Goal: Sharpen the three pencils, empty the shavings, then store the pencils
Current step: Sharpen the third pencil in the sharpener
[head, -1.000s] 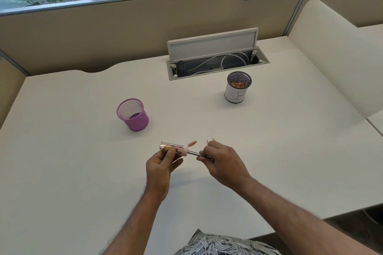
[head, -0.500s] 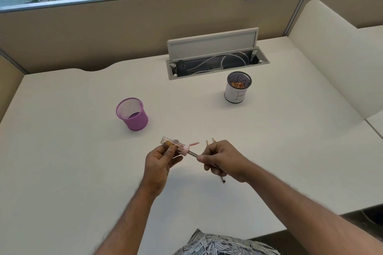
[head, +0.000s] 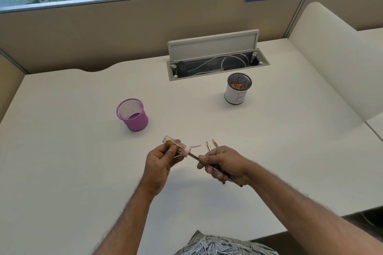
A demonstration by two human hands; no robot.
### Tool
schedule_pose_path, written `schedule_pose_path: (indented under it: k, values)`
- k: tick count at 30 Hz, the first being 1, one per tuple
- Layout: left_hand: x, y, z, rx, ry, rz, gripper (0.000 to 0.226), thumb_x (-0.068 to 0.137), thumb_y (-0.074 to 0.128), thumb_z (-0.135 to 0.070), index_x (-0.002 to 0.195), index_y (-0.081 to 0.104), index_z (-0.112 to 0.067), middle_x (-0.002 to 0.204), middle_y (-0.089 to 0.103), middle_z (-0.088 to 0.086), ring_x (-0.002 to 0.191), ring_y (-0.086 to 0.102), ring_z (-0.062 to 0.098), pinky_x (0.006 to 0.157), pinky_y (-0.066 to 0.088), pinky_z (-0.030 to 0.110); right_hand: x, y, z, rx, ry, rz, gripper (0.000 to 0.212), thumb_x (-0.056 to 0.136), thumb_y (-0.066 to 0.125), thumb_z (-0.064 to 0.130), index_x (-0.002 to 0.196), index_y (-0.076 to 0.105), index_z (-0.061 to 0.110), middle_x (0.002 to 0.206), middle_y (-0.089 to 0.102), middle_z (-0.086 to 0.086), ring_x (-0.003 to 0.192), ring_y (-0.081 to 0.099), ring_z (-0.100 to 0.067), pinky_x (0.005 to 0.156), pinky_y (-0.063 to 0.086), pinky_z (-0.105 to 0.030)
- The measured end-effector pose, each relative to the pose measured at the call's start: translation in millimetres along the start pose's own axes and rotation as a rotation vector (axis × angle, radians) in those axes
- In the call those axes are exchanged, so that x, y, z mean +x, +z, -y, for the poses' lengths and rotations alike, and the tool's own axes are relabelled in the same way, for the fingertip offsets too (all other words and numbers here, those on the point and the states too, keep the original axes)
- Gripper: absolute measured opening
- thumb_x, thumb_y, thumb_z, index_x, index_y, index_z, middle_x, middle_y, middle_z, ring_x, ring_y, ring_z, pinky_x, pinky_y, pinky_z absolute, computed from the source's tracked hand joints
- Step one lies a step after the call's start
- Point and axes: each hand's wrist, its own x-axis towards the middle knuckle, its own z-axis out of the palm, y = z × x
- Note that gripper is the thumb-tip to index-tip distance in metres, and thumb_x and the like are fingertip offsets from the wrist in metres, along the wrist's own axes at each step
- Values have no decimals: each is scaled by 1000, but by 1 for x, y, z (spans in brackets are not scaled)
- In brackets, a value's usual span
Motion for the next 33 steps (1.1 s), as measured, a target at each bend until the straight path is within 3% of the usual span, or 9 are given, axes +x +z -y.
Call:
schedule_pose_path:
  k: [7, 11, 16, 22, 27, 33]
  values:
    - [1, -4, -1, -134, -10, -83, 26, 90, 53, -20, 106, 68, -4, 98, 76, 10, 98, 72, 23, 77, 58, 28, -5, -8, 2, -61, 29, 28, 25, 93, 63, 24, 87, 69, 0, 61, 59, -5, 39, 48, -11, 39, 34, -19]
    - [0, -16, -2, -233, -11, -164, 31, 99, 45, -13, 116, 57, 10, 109, 70, 21, 100, 70, 22, 80, 57, 26, -8, -12, -6, -27, 8, 7, 25, 93, 64, 27, 89, 68, 2, 64, 60, -7, 42, 49, -14, 44, 35, -24]
    - [-5, -18, 1, -253, -12, -200, 24, 98, 46, -15, 102, 67, -3, 95, 76, 10, 94, 72, 18, 77, 58, 25, -11, -13, -10, 28, -56, -32, 21, 93, 64, 25, 89, 68, 4, 68, 62, -8, 48, 52, -17, 48, 38, -27]
    - [-7, -13, 2, -242, -30, -216, 27, 99, 45, -12, 98, 71, -5, 94, 76, 9, 92, 72, 18, 74, 58, 25, -16, -13, -8, 73, -129, -64, 9, 89, 67, 13, 83, 68, 8, 69, 62, -9, 52, 54, -18, 48, 43, -25]
    - [-9, -8, -2, -238, -23, -205, 27, 93, 51, -18, 90, 77, -12, 96, 76, 11, 93, 72, 18, 75, 58, 24, -17, -13, -8, 72, -154, -63, 16, 86, 70, 9, 72, 70, 16, 70, 63, -6, 53, 55, -17, 49, 43, -24]
    - [-9, -1, -3, -254, -25, -210, 25, 92, 53, -18, 91, 76, -9, 94, 75, 11, 91, 73, 19, 74, 58, 25, -17, -10, -7, 41, -170, -95, 11, 84, 73, 9, 75, 69, 13, 70, 63, -8, 51, 55, -18, 48, 44, -25]
